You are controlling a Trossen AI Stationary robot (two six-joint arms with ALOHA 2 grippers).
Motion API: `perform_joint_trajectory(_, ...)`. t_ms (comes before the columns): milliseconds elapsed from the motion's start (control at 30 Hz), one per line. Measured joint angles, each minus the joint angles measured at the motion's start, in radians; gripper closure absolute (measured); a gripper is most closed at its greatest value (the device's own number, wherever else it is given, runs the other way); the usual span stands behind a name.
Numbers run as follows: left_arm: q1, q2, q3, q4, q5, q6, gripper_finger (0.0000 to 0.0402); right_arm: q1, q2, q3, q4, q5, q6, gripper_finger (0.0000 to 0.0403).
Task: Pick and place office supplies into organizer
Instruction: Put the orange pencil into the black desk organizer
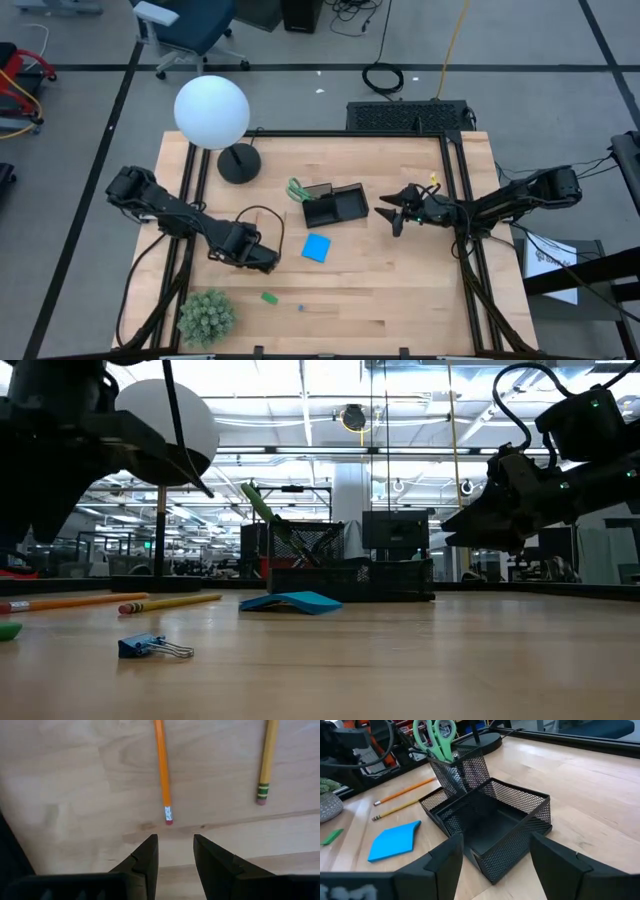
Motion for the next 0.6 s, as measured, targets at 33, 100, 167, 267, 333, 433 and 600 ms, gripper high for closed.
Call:
perform_joint_trajectory(33, 0.0, 0.0, -0.009, 0.011, 0.0, -0.002, 0.0284, 0.0, 0.0, 0.0, 0.0, 0.0, 0.0, 0.0186)
perform_joint_trajectory(100, 0.001, 0.0, -0.025, 0.023, -0.001, -0.008, 0.0284, 0.0, 0.0, 0.0, 0.0, 0.0, 0.0, 0.0186)
perform_joint_trajectory(167, 0.001, 0.0, -0.045, 0.042, -0.001, -0.013, 0.0284, 0.0, 0.0, 0.0, 0.0, 0.0, 0.0, 0.0186)
perform_joint_trajectory(267, 0.001, 0.0, -0.079, 0.08, 0.006, -0.026, 0.0284, 0.0, 0.0, 0.0, 0.0, 0.0, 0.0, 0.0186)
perform_joint_trajectory(333, 0.001, 0.0, -0.102, 0.108, 0.007, -0.03, 0.0284, 0.0, 0.0, 0.0, 0.0, 0.001, 0.0, 0.0186)
perform_joint_trajectory(433, 0.001, 0.0, -0.12, 0.142, 0.007, -0.038, 0.0284, 0.0, 0.0, 0.0, 0.0, 0.001, 0.0, 0.0186)
perform_joint_trajectory(600, 0.002, 0.0, -0.125, 0.149, 0.004, -0.045, 0.0284, 0.0, 0.0, 0.0, 0.0, 0.001, 0.0, 0.0186)
